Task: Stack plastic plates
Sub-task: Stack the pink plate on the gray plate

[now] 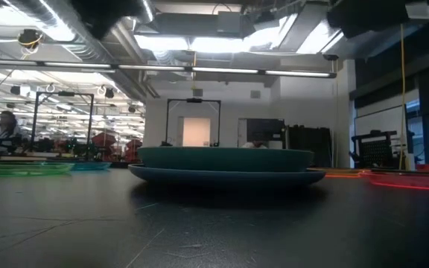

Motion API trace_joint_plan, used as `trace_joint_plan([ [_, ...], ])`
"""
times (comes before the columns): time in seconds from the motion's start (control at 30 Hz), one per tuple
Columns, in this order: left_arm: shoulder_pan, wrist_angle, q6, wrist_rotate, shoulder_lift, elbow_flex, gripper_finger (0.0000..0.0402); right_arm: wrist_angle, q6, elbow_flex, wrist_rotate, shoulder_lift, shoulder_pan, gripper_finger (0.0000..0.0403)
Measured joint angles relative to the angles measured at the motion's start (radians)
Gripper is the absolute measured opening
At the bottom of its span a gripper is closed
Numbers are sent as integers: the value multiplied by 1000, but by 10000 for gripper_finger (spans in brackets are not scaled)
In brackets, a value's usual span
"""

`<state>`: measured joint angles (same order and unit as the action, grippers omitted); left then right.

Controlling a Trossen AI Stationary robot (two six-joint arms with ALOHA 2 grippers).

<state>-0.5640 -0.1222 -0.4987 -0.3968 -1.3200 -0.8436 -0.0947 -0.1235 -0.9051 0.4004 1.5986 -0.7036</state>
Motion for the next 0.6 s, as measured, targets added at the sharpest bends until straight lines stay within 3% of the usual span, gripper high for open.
trace_joint_plan([
  [0.27,-242,-470,-558,37,-186,-253,130,-20,-4,0,46,0,-9,143],
  [0.47,-339,-514,-852,127,-295,-280,130,-26,-4,0,106,11,13,143],
  [0.6,-346,-523,-931,209,-371,-280,130,-26,-5,0,105,23,32,143],
])
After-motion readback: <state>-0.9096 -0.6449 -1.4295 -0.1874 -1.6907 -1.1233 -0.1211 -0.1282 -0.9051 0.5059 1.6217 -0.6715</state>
